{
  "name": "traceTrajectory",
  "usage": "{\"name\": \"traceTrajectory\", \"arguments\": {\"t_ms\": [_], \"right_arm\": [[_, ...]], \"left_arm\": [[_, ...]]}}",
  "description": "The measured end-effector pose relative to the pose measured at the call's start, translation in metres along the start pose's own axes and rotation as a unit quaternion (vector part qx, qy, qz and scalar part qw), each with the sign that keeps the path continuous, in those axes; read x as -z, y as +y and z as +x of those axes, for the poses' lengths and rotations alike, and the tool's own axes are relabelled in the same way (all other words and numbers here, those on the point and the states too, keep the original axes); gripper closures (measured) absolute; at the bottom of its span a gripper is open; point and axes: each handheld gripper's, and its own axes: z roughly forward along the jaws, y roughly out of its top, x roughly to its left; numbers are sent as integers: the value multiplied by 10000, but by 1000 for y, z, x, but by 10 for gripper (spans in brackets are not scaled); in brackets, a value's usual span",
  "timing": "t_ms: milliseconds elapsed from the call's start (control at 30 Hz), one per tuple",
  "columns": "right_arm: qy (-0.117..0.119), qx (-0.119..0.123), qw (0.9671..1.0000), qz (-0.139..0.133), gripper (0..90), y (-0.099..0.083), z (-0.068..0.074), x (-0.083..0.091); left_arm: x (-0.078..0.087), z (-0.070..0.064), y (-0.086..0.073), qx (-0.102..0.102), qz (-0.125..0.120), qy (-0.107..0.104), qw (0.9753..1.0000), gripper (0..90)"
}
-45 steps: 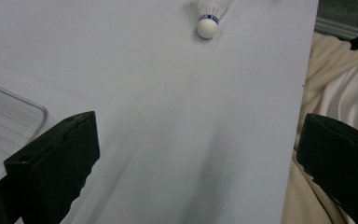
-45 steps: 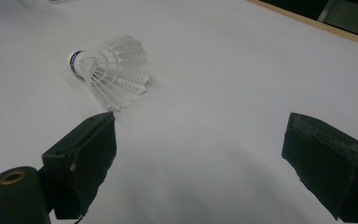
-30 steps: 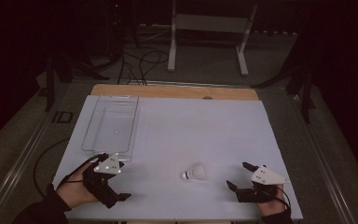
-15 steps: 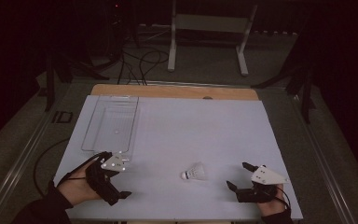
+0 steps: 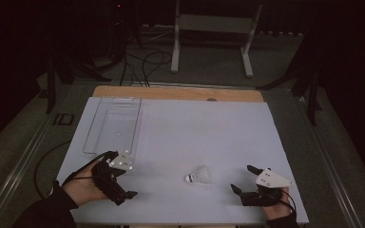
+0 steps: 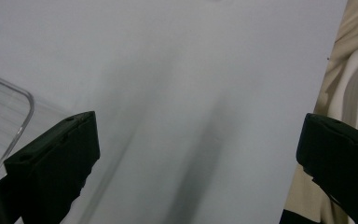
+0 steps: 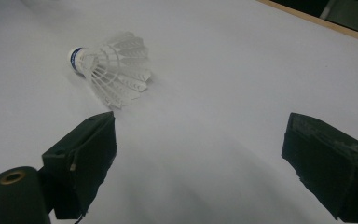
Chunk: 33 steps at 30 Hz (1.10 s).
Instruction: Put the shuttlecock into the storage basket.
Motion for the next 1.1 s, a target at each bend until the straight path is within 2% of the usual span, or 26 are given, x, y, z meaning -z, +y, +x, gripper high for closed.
{"name": "traceTrajectory", "arguments": {"t_ms": [133,333,833,1100], "right_arm": [[4,11,10000,-3,99,0,0,0],[-3,21,10000,-4,99,0,0,0],[22,14,10000,6,99,0,0,0],[15,30,10000,-5,99,0,0,0]], "left_arm": [[-1,0,6,41,-1,-93,9999,1],[-2,-1,13,-26,127,-137,9998,1],[-11,-4,31,-265,252,-271,9990,1],[-13,-7,41,-403,187,-364,9983,1]]}}
